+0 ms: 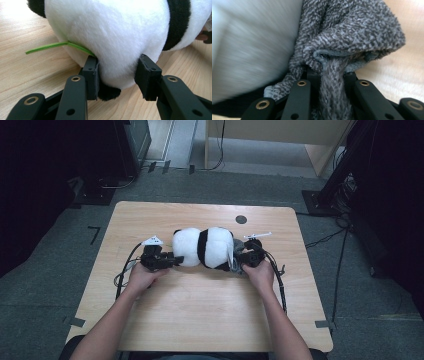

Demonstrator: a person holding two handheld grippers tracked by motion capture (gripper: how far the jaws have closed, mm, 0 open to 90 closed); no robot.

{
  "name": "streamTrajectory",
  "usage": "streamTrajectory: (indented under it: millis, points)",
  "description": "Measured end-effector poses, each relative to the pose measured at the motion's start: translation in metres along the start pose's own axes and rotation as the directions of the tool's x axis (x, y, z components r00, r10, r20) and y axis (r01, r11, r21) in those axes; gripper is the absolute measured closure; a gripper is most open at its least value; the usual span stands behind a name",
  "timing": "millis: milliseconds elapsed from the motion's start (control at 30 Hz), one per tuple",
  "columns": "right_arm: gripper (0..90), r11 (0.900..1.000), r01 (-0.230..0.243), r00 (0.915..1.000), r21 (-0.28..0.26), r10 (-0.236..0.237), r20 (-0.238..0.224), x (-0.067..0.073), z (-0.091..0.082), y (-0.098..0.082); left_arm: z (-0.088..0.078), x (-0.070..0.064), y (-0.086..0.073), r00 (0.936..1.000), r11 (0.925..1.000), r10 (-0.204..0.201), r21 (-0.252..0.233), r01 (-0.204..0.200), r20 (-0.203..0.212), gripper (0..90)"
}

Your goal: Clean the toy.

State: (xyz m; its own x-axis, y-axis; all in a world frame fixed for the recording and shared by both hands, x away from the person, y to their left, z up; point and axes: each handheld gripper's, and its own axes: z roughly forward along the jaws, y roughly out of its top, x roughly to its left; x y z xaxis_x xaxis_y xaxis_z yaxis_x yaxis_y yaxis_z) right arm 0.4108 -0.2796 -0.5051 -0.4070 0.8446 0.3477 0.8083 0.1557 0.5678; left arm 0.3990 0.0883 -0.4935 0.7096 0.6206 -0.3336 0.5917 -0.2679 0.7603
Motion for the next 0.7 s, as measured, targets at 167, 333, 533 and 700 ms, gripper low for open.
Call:
streamTrajectory:
  millis: [167,333,533,700]
  points:
    - [76.6,1.000,0.023,0.9995,0.017,-0.024,0.020,-0.001,-0.006,0.001,-0.001,-0.001,0.000,1.0000,1.0000,0.007,-0.002,-0.007,-0.005,59.0]
    - [76.6,0.999,0.005,0.9998,-0.047,-0.004,0.021,-0.007,-0.033,0.007,0.000,-0.002,0.001,1.0000,0.9999,0.000,0.012,0.000,0.000,62.0]
    - [76.6,0.987,0.031,0.9995,-0.159,-0.031,0.002,0.002,-0.072,0.018,-0.002,-0.005,0.001,1.0000,0.9998,0.003,0.018,-0.003,0.003,66.8]
    - [76.6,0.968,0.049,0.9966,-0.248,-0.064,-0.052,0.018,-0.104,0.030,-0.004,-0.007,0.000,0.9997,0.9998,0.010,0.015,-0.010,0.022,68.0]
